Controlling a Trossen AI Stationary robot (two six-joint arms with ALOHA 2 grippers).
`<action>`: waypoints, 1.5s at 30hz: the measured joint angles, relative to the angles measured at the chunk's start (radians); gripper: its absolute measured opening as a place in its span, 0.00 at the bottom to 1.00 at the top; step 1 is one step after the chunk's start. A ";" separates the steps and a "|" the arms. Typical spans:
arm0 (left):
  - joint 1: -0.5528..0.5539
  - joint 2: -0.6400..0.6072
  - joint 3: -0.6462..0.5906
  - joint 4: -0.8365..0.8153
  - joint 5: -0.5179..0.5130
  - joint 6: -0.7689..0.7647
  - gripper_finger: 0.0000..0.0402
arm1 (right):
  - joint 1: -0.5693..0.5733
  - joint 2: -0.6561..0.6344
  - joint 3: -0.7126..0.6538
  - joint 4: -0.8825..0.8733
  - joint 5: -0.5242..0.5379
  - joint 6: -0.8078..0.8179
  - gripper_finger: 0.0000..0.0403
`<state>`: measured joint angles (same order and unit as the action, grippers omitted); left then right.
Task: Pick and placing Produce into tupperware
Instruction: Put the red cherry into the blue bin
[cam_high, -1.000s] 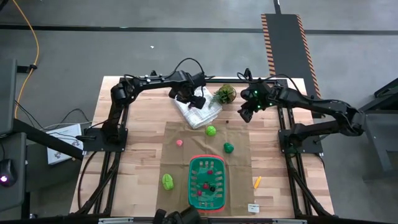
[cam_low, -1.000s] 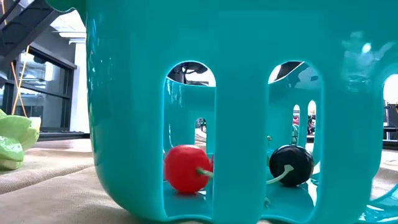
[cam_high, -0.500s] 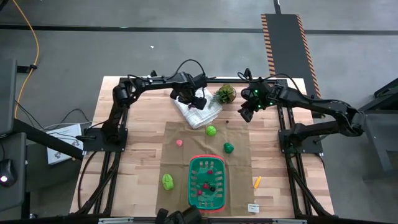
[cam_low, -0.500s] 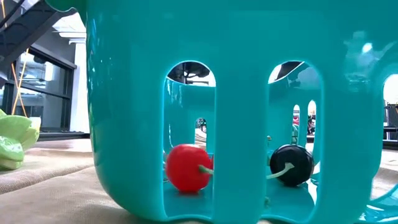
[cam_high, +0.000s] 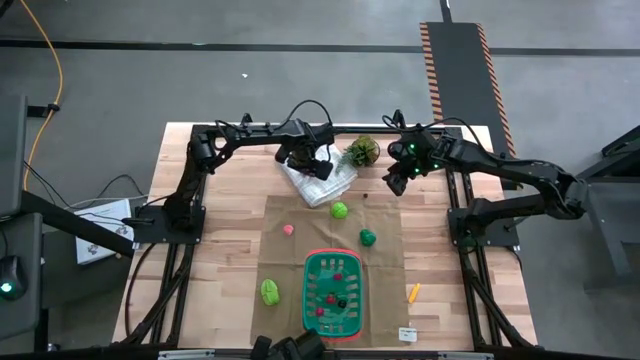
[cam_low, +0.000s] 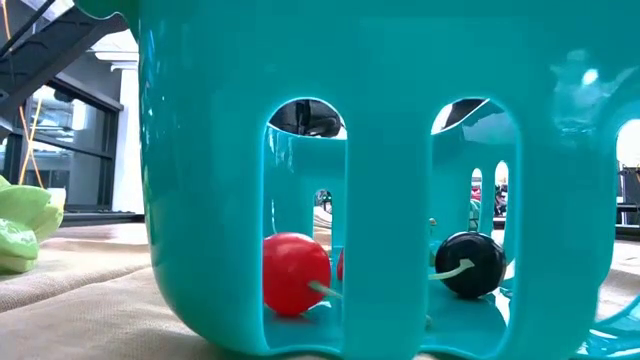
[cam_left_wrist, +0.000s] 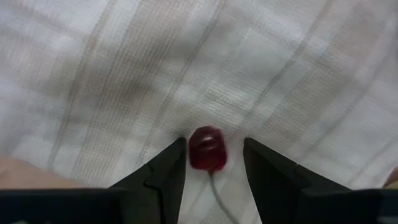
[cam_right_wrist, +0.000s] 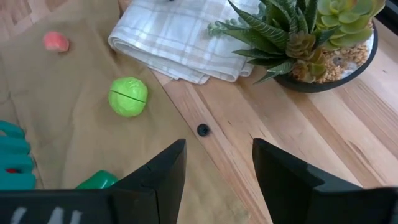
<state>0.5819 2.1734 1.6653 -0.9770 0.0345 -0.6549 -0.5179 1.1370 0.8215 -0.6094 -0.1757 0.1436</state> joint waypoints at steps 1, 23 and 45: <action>0.000 0.000 0.000 -0.003 0.000 0.000 0.38 | 0.000 0.000 0.000 0.000 0.000 0.006 0.44; 0.000 0.000 0.000 0.009 -0.009 0.003 0.26 | 0.000 0.000 0.000 0.016 0.009 0.013 0.44; 0.002 -0.002 0.118 -0.122 0.114 0.136 0.12 | 0.000 0.000 0.000 0.016 0.009 0.008 0.44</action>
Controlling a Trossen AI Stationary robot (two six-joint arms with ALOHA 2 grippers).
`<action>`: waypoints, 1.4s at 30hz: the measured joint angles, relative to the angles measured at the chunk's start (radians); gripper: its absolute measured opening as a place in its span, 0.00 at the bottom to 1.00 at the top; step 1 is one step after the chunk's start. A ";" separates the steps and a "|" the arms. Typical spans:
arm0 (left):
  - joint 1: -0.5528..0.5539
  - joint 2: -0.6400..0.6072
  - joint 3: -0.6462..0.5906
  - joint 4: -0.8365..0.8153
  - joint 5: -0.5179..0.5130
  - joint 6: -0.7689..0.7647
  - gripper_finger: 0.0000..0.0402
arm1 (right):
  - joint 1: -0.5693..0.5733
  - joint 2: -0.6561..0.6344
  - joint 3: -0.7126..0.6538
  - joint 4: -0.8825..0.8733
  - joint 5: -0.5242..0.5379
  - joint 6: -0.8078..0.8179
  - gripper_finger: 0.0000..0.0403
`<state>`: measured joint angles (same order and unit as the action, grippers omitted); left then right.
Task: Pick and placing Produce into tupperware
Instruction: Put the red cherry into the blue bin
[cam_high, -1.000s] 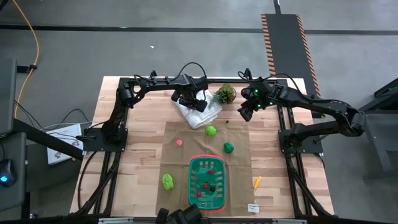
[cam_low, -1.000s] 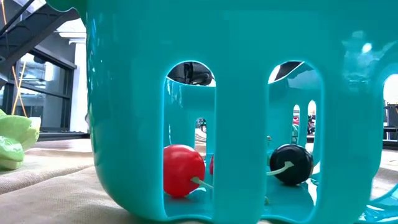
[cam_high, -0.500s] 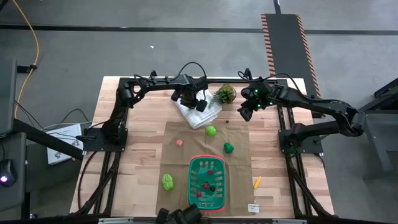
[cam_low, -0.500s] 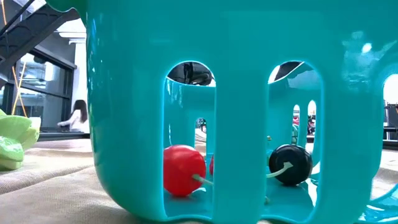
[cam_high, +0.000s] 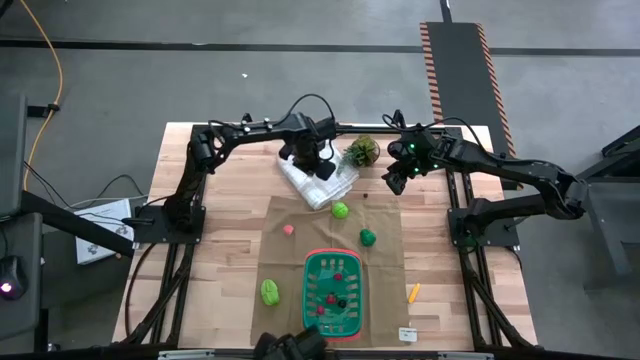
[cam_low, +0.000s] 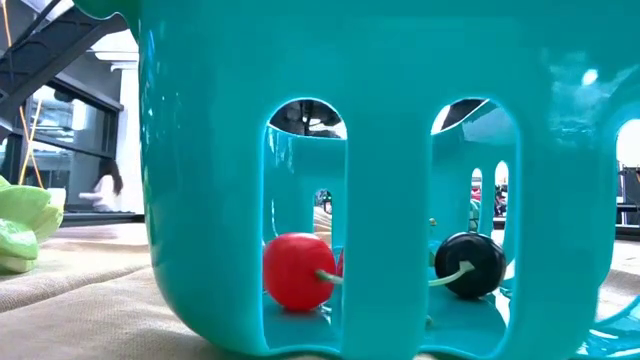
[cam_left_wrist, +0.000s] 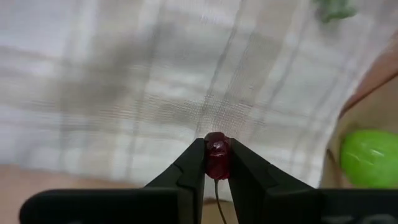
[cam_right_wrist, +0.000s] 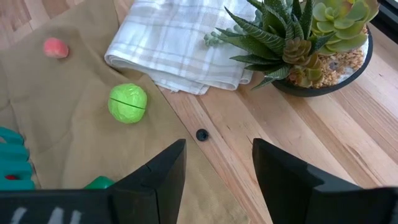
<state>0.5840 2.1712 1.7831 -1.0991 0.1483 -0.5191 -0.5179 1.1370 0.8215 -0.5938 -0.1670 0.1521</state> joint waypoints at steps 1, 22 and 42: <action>0.003 0.000 0.030 -0.022 -0.017 0.013 0.12 | 0.000 0.000 0.000 0.000 0.000 0.000 0.44; 0.005 -0.008 0.569 -0.394 0.044 0.417 0.13 | 0.001 0.000 0.000 -0.067 -0.021 -0.017 0.44; 0.005 -0.113 0.559 -0.472 0.503 0.668 0.13 | 0.001 0.000 0.000 0.045 -0.036 0.285 0.44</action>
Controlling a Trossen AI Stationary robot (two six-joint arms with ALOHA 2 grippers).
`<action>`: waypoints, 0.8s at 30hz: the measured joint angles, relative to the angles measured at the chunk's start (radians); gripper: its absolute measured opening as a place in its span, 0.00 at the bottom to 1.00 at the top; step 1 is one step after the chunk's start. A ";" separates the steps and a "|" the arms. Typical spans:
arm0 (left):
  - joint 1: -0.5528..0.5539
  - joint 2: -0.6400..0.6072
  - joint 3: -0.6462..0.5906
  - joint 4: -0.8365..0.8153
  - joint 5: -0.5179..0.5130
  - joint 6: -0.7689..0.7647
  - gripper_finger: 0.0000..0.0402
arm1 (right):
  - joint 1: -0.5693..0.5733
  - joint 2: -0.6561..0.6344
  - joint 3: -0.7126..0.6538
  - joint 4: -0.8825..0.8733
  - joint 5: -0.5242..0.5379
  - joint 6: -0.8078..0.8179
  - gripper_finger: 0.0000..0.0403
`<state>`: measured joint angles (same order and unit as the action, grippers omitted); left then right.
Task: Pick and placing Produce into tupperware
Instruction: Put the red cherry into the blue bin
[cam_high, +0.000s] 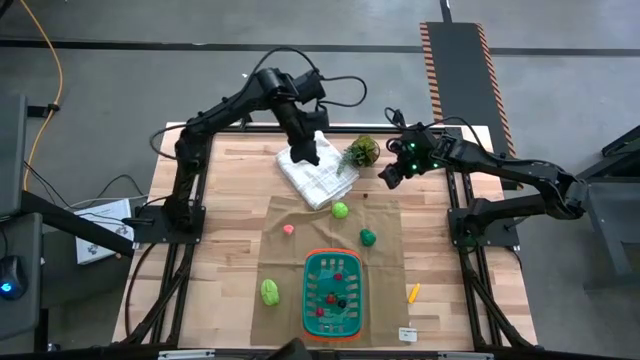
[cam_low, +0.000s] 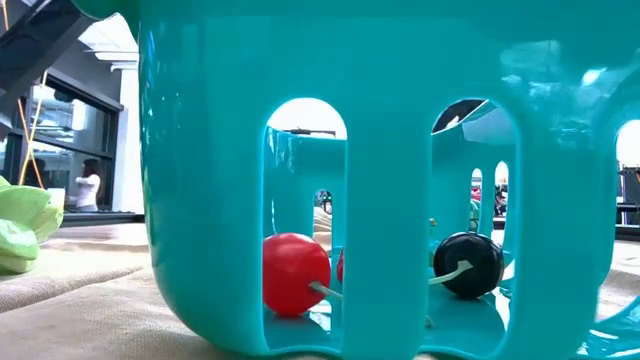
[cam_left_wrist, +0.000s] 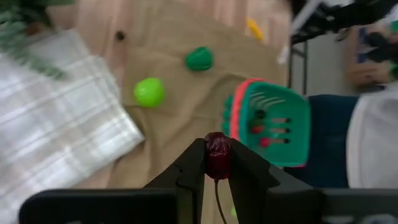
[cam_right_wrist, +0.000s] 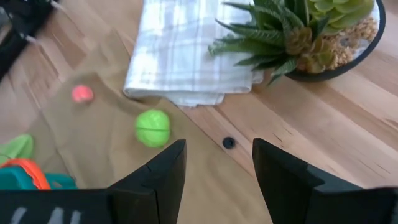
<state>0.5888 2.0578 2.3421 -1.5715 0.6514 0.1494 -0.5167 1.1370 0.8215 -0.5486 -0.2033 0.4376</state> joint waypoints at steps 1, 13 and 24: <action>-0.002 -0.013 0.000 0.000 0.014 -0.001 0.13 | 0.000 0.000 0.000 0.007 0.000 0.009 0.44; -0.048 -0.219 0.000 0.000 -0.043 -0.025 0.13 | 0.019 0.000 0.000 0.024 0.002 0.084 0.44; -0.269 -0.335 0.000 0.001 -0.232 -0.073 0.13 | 0.098 0.000 0.000 0.031 0.041 0.142 0.44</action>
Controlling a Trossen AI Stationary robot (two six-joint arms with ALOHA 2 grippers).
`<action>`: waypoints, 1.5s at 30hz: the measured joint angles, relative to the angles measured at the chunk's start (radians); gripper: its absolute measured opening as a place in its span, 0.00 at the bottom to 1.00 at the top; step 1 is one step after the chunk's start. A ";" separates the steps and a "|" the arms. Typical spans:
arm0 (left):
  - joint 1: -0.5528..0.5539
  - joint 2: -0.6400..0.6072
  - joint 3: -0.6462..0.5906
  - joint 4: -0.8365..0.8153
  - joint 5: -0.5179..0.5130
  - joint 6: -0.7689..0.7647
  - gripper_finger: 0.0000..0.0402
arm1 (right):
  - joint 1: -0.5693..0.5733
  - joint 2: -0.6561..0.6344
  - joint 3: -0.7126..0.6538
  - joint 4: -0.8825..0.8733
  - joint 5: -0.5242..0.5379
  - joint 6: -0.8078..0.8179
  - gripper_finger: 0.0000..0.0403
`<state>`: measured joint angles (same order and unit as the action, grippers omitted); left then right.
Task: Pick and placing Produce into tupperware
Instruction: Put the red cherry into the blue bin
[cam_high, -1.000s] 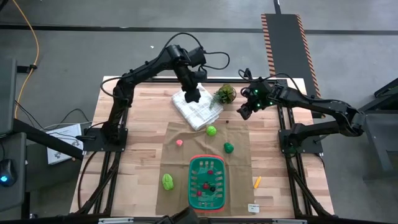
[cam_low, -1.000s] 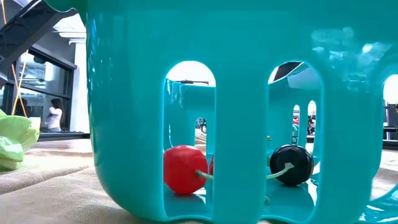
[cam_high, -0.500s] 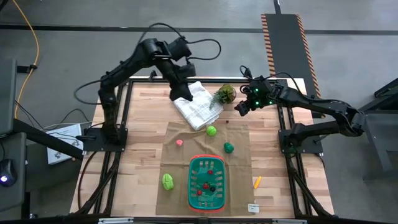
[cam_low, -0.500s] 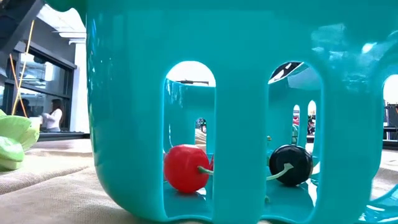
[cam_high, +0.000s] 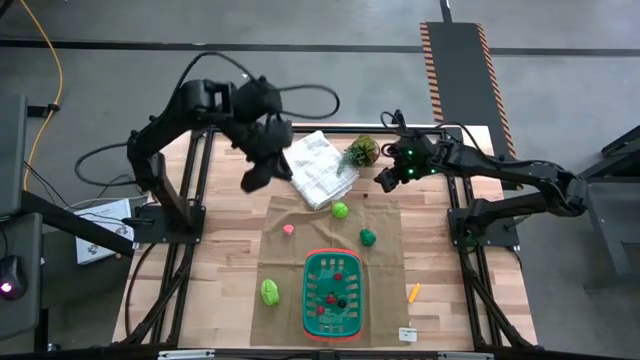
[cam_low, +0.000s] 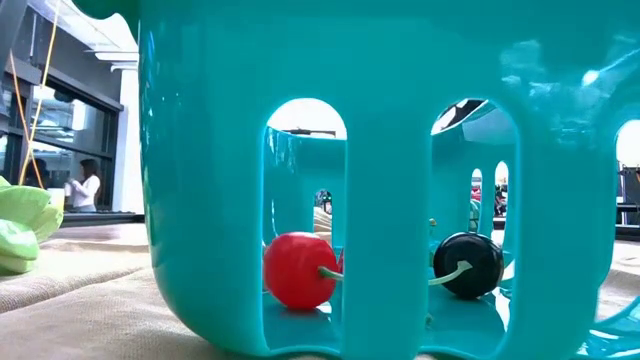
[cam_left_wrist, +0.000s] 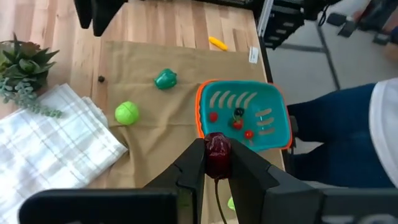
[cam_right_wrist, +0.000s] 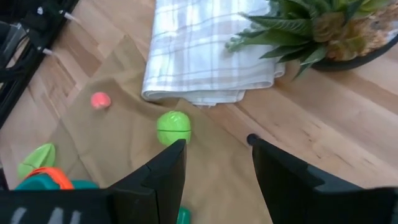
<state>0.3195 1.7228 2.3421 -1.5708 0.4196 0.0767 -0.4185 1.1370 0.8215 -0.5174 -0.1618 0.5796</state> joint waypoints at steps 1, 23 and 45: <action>-0.029 -0.003 0.000 0.000 -0.024 -0.008 0.13 | 0.007 0.000 0.000 0.001 0.000 0.003 0.44; -0.484 -0.003 -0.230 0.000 -0.555 -0.484 0.13 | 0.207 0.000 0.000 0.006 -0.005 -0.004 0.44; -0.503 -0.466 -0.908 0.478 -0.699 -0.635 0.13 | 0.267 0.001 0.000 0.003 -0.004 -0.030 0.44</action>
<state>-0.1837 1.2566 1.4342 -1.0929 -0.2794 -0.5581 -0.1513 1.1378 0.8219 -0.5139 -0.1654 0.5495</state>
